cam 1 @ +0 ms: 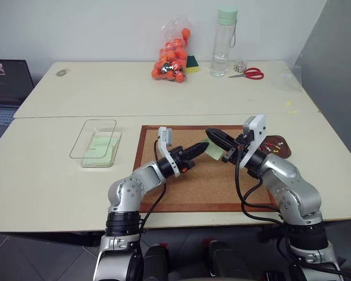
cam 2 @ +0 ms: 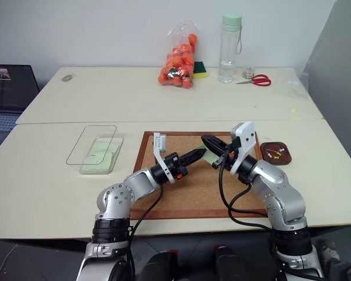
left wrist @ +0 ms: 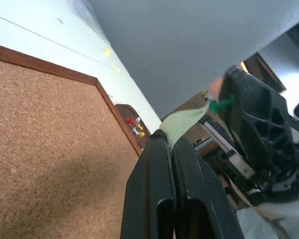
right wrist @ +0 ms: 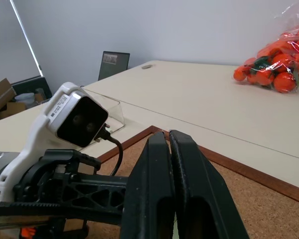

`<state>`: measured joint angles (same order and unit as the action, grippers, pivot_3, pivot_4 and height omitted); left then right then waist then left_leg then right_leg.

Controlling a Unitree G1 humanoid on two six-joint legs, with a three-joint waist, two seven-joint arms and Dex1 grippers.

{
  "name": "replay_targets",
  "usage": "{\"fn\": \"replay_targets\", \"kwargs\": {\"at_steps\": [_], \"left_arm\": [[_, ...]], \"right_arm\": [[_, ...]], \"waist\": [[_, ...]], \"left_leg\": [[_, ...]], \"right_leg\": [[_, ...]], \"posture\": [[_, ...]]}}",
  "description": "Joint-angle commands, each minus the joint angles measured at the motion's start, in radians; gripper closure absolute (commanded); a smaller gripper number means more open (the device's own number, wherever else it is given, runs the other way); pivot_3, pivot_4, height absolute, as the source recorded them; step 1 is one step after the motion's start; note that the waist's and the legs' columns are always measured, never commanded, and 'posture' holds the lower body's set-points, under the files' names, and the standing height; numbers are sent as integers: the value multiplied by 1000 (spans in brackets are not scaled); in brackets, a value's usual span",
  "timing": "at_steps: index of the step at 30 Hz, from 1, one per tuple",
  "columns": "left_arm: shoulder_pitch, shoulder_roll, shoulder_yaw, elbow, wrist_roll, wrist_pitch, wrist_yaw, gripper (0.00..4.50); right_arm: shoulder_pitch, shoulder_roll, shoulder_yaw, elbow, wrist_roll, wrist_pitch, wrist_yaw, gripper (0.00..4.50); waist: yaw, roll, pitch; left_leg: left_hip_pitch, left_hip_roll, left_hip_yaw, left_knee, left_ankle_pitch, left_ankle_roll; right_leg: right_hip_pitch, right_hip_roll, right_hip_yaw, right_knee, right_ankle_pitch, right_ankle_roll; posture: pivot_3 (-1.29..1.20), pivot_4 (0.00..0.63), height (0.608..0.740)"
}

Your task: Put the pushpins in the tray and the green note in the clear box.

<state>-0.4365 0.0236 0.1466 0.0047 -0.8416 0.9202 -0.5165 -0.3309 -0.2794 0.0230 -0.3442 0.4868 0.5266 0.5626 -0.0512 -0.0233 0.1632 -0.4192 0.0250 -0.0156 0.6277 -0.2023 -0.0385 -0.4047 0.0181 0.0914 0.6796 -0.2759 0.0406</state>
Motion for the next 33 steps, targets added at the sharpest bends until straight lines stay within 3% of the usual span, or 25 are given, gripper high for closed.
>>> {"fn": "replay_targets", "kwargs": {"at_steps": [1,24,33], "left_arm": [[-8,-5,17,4,-33,19,20,4489],[-13,8,14,0,-34,24,29,4489],[-13,121,-187,-120,150,-137,-96,4489]], "right_arm": [[4,-8,-21,-63,27,3,-10,4500],[24,-38,-56,-75,32,-4,-53,4500],[-11,-47,-186,157,-186,-95,-317,4500]], "waist": [[0,0,0],[0,0,0],[2,-1,1]], "left_leg": [[0,0,0,0,0,0],[0,-1,0,0,0,0],[0,-1,1,-1,0,0]], "right_leg": [[0,0,0,0,0,0],[0,0,0,0,0,0],[0,0,1,-1,0,0]], "posture": [[0,150,740],[0,150,740],[0,150,740]]}}
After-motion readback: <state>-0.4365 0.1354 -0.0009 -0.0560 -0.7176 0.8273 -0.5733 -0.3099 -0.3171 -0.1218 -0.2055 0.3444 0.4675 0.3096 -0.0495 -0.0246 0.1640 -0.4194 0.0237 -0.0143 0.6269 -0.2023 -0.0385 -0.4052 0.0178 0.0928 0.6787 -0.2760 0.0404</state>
